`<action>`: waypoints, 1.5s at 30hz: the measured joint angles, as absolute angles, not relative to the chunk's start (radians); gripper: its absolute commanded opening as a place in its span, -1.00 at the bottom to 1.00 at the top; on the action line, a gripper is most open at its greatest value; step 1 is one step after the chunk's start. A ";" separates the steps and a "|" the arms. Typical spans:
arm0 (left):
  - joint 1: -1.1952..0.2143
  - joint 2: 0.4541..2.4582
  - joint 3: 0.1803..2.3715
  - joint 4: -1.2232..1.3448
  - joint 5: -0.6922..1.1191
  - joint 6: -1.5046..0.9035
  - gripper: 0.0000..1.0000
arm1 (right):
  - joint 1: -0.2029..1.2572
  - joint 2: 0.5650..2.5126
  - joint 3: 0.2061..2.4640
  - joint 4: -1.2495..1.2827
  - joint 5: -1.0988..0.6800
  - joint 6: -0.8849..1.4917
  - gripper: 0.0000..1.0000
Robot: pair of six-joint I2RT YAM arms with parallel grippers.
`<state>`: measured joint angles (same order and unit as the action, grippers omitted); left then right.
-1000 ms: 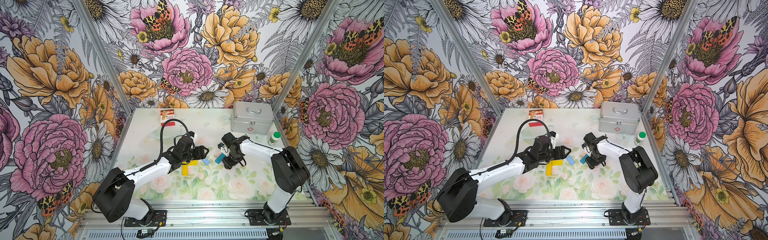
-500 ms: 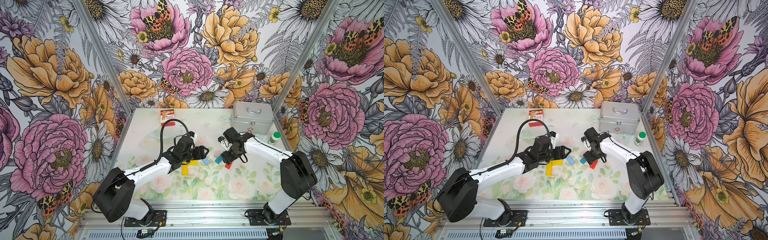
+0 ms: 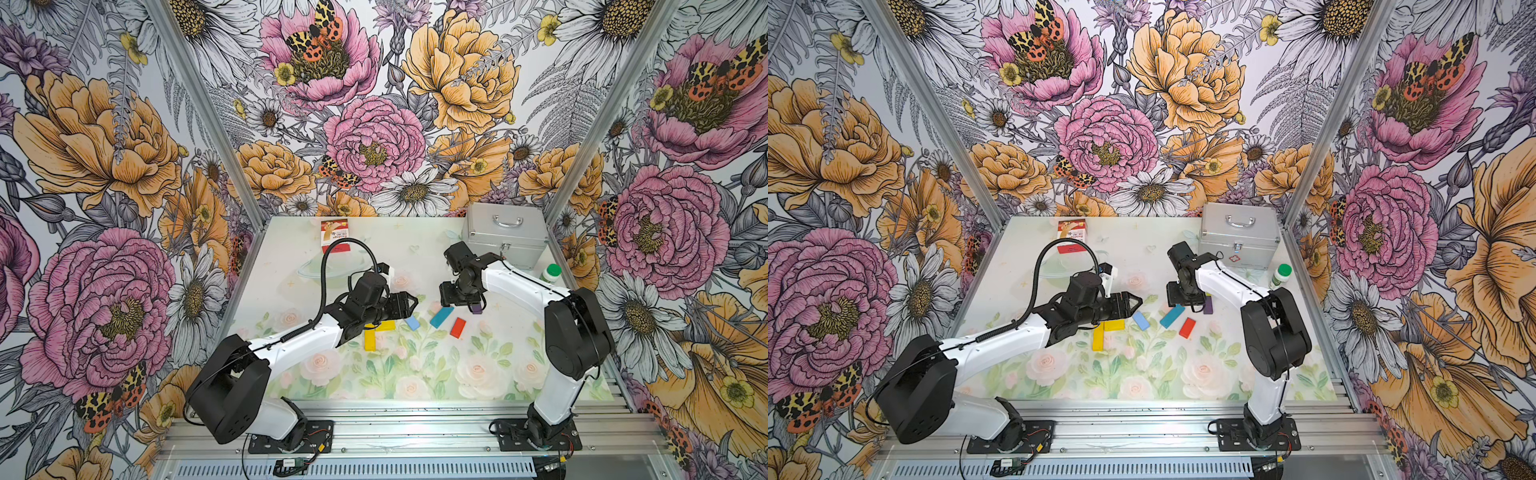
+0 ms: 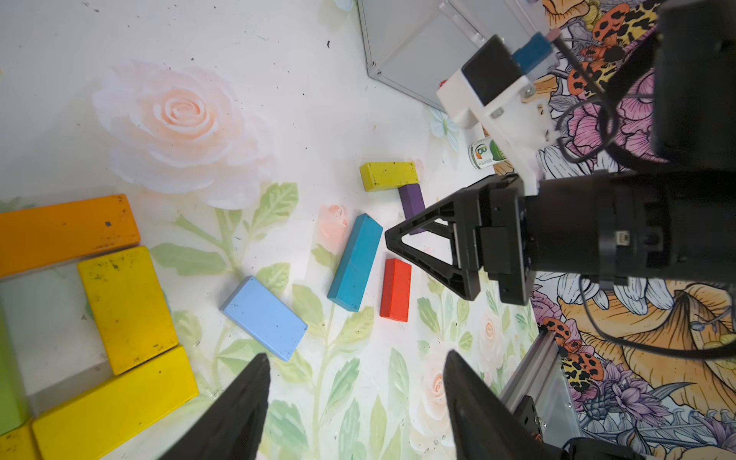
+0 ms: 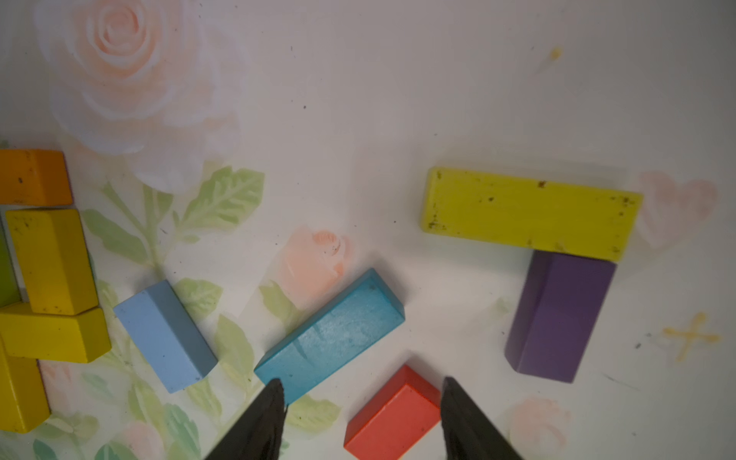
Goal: Assemble the letter p with building blocks
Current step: Move the building block to the center of the board.
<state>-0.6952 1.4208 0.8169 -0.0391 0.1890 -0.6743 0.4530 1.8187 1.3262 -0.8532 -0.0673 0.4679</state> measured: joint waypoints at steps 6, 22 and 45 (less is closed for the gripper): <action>-0.683 1.420 0.810 -0.036 0.189 -0.674 0.39 | 0.459 1.828 1.326 -0.856 -0.080 0.594 0.31; -0.643 1.375 0.770 -0.032 0.200 -0.673 0.38 | 0.510 1.952 1.354 -0.834 -0.072 0.694 0.14; -0.699 1.349 0.727 -0.033 0.184 -0.682 0.35 | 0.680 1.858 1.210 -0.750 -0.083 0.767 0.18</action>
<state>-0.6991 1.3487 0.7273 -0.0330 0.1841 -0.6819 0.6796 1.8580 1.2098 -0.7502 -0.0834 0.7666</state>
